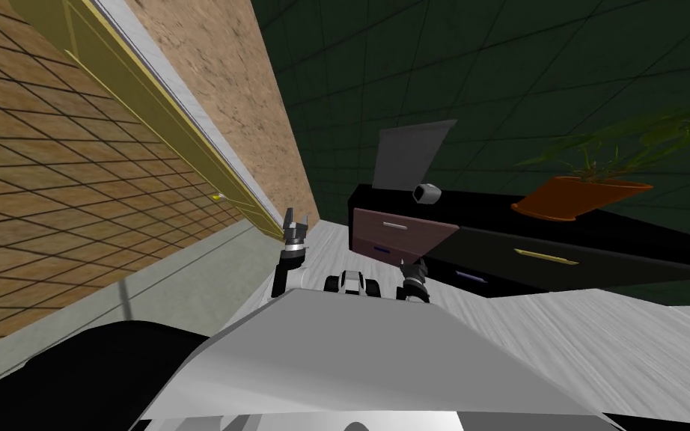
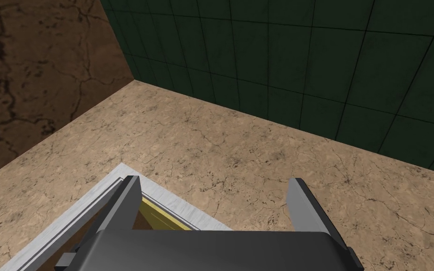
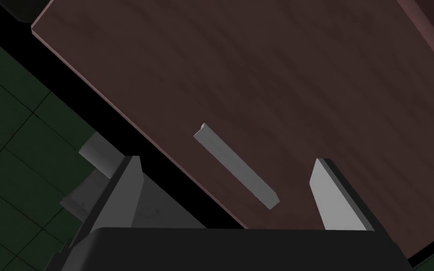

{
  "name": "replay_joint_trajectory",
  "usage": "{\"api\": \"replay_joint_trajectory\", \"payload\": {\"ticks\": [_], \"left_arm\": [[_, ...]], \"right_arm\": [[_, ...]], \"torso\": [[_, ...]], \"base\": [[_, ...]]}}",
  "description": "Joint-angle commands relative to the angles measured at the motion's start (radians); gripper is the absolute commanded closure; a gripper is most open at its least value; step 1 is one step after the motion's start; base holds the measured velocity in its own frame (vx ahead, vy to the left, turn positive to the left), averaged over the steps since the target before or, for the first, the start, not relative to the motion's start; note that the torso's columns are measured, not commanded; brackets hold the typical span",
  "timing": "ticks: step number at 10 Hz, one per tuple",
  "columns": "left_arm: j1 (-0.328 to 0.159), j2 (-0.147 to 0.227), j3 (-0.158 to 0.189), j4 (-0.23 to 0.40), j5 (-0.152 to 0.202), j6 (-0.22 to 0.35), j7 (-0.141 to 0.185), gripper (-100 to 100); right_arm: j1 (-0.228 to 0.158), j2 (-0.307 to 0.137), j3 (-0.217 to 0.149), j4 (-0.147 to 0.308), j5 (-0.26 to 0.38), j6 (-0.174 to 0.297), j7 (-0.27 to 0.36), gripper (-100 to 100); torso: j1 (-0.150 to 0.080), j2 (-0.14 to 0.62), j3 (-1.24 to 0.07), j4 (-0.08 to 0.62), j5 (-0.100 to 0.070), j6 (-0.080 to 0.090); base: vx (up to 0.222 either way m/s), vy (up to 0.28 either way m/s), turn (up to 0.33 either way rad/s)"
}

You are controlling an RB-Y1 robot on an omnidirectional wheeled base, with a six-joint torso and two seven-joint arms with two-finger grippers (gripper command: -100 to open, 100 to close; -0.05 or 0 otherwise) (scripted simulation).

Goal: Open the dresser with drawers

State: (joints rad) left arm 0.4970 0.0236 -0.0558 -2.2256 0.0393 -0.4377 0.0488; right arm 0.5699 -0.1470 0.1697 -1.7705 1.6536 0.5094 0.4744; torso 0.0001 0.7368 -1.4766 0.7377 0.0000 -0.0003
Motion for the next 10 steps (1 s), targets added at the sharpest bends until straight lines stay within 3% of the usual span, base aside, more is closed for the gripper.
{"api": "replay_joint_trajectory", "payload": {"ticks": [1,2,3,4,5,6,7,10], "left_arm": [[0.000,0.000,0.000,0.000,0.000,0.000,0.000,0],[0.000,0.000,0.000,0.000,0.000,0.000,0.000,0],[0.000,0.000,0.000,0.000,0.000,0.000,0.000,0],[0.000,0.000,0.000,0.000,0.000,0.000,0.000,0],[0.000,0.000,0.000,0.000,0.000,0.000,0.000,0],[0.000,0.000,0.000,0.000,0.000,0.000,0.000,0],[0.000,0.000,0.000,0.000,0.000,0.000,0.000,0],[0.000,0.000,0.000,0.000,0.000,0.000,0.000,0]], "right_arm": [[-0.003,0.000,0.001,0.016,0.057,0.023,0.009,-100],[-0.007,0.001,0.004,0.043,0.097,0.059,0.027,-100],[-0.007,0.001,0.004,0.043,0.117,0.059,0.027,-100],[-0.011,0.003,0.006,0.069,0.156,0.094,0.044,-100],[-0.011,0.003,0.006,0.069,0.174,0.094,0.044,-100],[-0.015,0.006,0.007,0.095,0.209,0.127,0.061,-100],[-0.015,0.006,0.007,0.095,0.228,0.127,0.061,-100],[-0.025,0.012,0.010,0.143,0.317,0.188,0.092,-100]], "torso": [[0.000,0.001,0.000,0.000,0.000,0.001],[0.000,0.004,0.002,0.001,0.000,0.001],[0.000,0.002,0.001,0.001,0.000,0.000],[-0.001,0.001,0.001,0.000,0.000,0.001],[-0.001,0.000,0.000,0.000,0.000,0.000],[-0.001,0.000,0.000,0.000,0.000,0.001],[-0.001,0.001,0.000,0.000,0.000,0.000],[0.000,0.002,0.001,0.000,0.000,0.001]], "base": [[0.032,-0.002,-0.005],[0.051,-0.001,0.184],[0.057,-0.013,0.123],[0.079,-0.018,0.187],[0.074,-0.022,0.099],[0.075,-0.028,0.176],[0.069,-0.023,0.103],[0.068,-0.024,0.143]]}}
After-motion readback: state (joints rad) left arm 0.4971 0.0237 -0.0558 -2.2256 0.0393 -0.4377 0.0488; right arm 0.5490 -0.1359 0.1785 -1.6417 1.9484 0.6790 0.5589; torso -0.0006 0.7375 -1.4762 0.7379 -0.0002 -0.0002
